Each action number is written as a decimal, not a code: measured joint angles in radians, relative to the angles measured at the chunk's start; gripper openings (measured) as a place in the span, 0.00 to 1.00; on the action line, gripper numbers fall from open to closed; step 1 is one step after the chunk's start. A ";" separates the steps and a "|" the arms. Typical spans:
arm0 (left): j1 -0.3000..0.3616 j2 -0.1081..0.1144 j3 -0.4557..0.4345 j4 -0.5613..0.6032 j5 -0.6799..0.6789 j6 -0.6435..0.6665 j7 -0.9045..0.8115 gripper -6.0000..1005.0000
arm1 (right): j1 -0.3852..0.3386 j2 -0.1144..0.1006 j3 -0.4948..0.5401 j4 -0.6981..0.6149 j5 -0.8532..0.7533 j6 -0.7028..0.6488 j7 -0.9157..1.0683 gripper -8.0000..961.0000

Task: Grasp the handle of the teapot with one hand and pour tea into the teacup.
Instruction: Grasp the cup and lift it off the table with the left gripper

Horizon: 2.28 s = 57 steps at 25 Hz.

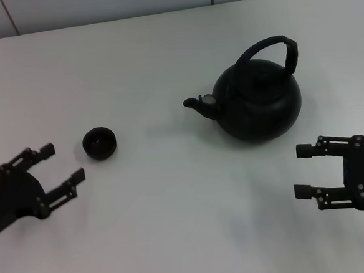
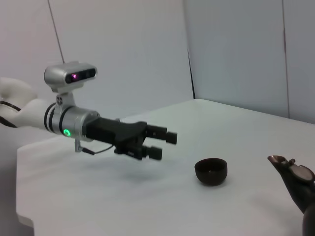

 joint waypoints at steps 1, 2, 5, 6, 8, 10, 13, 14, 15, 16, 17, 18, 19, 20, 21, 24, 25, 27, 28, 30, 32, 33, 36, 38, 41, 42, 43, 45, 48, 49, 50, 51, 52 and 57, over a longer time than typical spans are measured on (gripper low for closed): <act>0.000 0.000 0.004 -0.009 0.000 -0.014 0.013 0.78 | 0.000 0.000 0.000 0.000 0.000 0.000 0.000 0.78; 0.001 0.000 0.009 -0.016 0.000 -0.030 0.027 0.78 | 0.000 0.000 0.000 0.000 0.000 0.000 0.000 0.78; 0.002 -0.001 0.025 -0.019 0.001 -0.064 0.035 0.78 | 0.000 0.000 0.001 0.000 0.000 0.001 0.000 0.78; 0.002 -0.002 0.028 -0.020 0.001 -0.069 0.036 0.78 | 0.000 0.000 0.001 0.000 0.000 0.001 0.000 0.78; 0.000 -0.002 0.031 -0.022 0.000 -0.077 0.036 0.78 | 0.000 -0.001 0.001 0.000 0.000 0.001 0.000 0.78; -0.006 -0.002 0.031 -0.030 -0.003 -0.087 0.037 0.78 | 0.000 -0.001 0.001 0.000 0.000 0.002 0.000 0.78; -0.023 -0.002 0.031 -0.044 -0.006 -0.107 0.041 0.78 | 0.000 -0.001 0.001 0.000 0.000 0.002 0.000 0.78; -0.023 -0.002 0.031 -0.044 -0.006 -0.107 0.041 0.78 | 0.000 -0.001 0.001 0.000 0.000 0.002 0.000 0.78; -0.033 -0.003 0.030 -0.058 -0.007 -0.117 0.048 0.78 | 0.000 -0.001 0.001 0.000 0.000 0.001 0.000 0.78; -0.033 -0.003 0.030 -0.058 -0.007 -0.117 0.048 0.78 | 0.000 -0.001 0.001 0.000 0.000 0.002 0.000 0.78; -0.055 -0.003 0.025 -0.083 -0.009 -0.142 0.058 0.78 | 0.000 -0.001 0.001 0.000 0.000 0.002 0.000 0.78; -0.059 -0.003 0.025 -0.087 -0.010 -0.150 0.059 0.78 | 0.000 -0.001 0.001 0.000 0.000 0.001 0.000 0.78; -0.078 -0.003 0.024 -0.103 -0.013 -0.175 0.060 0.78 | 0.000 -0.001 0.001 0.000 0.000 0.001 0.000 0.78; -0.078 -0.003 0.024 -0.103 -0.013 -0.175 0.060 0.78 | 0.000 -0.001 0.001 0.000 0.000 0.002 0.000 0.78; -0.084 -0.003 0.024 -0.107 -0.013 -0.183 0.061 0.78 | 0.000 -0.001 0.001 0.000 0.000 0.001 0.000 0.78; -0.116 -0.004 0.024 -0.131 -0.014 -0.231 0.063 0.78 | 0.000 -0.001 0.001 0.000 0.000 0.001 0.000 0.78; -0.122 -0.004 0.023 -0.136 -0.015 -0.241 0.063 0.78 | 0.000 -0.001 0.001 0.000 0.000 0.001 0.000 0.78; -0.122 -0.004 0.023 -0.136 -0.015 -0.241 0.063 0.78 | 0.000 -0.001 0.001 0.000 0.000 0.001 0.000 0.78; -0.128 -0.004 0.023 -0.140 -0.015 -0.250 0.063 0.78 | 0.000 -0.001 0.001 0.000 0.000 0.001 0.001 0.78; -0.145 -0.004 0.023 -0.148 -0.015 -0.266 0.063 0.78 | 0.000 -0.001 0.001 0.000 0.000 0.001 0.002 0.78; -0.155 -0.005 0.023 -0.152 -0.015 -0.276 0.063 0.78 | 0.001 -0.001 0.001 0.000 0.000 0.001 0.003 0.78; -0.159 -0.005 0.024 -0.155 -0.015 -0.280 0.063 0.78 | 0.001 -0.001 0.001 0.000 0.000 0.001 0.004 0.78; -0.166 -0.005 0.025 -0.161 -0.015 -0.286 0.064 0.78 | 0.002 -0.002 0.001 0.000 0.000 0.001 0.005 0.78; -0.170 -0.006 0.027 -0.163 -0.015 -0.290 0.065 0.78 | 0.003 -0.003 0.001 0.000 0.000 0.001 0.005 0.78; -0.178 -0.008 0.030 -0.167 -0.015 -0.306 0.071 0.77 | 0.005 -0.004 0.001 0.000 0.000 0.001 0.006 0.78; -0.182 -0.008 0.030 -0.173 -0.015 -0.313 0.079 0.76 | 0.006 -0.004 0.001 0.000 0.000 0.001 0.006 0.78; -0.182 -0.008 0.030 -0.173 -0.015 -0.313 0.079 0.76 | 0.006 -0.004 0.001 0.000 0.000 0.001 0.006 0.78; -0.192 -0.009 0.030 -0.188 -0.015 -0.332 0.090 0.75 | 0.008 -0.004 0.001 0.000 0.000 0.001 0.006 0.78; -0.194 -0.009 0.030 -0.189 -0.015 -0.333 0.090 0.74 | 0.008 -0.004 0.001 0.000 0.000 0.001 0.008 0.78; -0.195 -0.009 0.030 -0.190 -0.015 -0.333 0.090 0.73 | 0.008 -0.004 0.001 0.000 0.000 0.001 0.008 0.78; -0.196 -0.009 0.030 -0.190 -0.015 -0.333 0.090 0.73 | 0.008 -0.004 0.001 0.000 0.000 0.001 0.009 0.78; -0.197 -0.008 0.031 -0.190 -0.015 -0.333 0.090 0.72 | 0.008 -0.004 0.001 0.000 0.000 0.001 0.009 0.78; -0.197 -0.009 0.031 -0.190 -0.015 -0.334 0.090 0.72 | 0.008 -0.004 0.001 0.000 0.000 0.001 0.009 0.78; -0.197 -0.009 0.030 -0.190 -0.015 -0.341 0.090 0.70 | 0.008 -0.004 0.001 0.000 0.000 0.001 0.009 0.78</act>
